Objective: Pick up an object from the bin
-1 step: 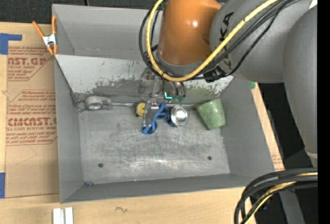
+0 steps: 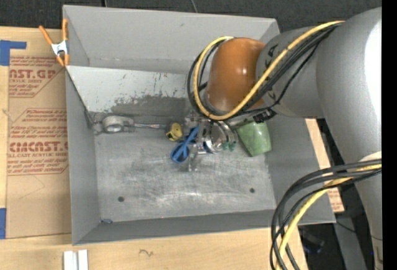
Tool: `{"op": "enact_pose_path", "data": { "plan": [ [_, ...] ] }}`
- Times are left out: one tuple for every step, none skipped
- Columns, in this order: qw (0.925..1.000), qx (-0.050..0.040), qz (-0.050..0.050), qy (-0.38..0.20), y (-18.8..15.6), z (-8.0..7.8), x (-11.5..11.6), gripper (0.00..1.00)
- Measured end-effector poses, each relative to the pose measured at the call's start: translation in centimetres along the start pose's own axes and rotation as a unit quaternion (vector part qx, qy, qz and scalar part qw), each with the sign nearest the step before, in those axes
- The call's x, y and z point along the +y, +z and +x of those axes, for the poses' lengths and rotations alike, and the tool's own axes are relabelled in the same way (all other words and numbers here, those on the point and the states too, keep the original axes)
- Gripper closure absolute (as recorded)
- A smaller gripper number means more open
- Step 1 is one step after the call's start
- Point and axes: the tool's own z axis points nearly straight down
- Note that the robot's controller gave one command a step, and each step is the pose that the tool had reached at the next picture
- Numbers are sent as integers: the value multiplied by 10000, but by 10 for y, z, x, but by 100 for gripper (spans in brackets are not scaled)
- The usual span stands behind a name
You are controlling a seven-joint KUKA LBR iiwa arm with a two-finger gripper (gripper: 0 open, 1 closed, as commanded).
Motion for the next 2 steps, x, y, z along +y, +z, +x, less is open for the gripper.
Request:
{"op": "enact_pose_path", "data": {
  "plan": [
    [9998,67,-11,-165,-13,4,-10,0],
    [9998,72,-14,-209,-12,0,-9,0]
  ]
}}
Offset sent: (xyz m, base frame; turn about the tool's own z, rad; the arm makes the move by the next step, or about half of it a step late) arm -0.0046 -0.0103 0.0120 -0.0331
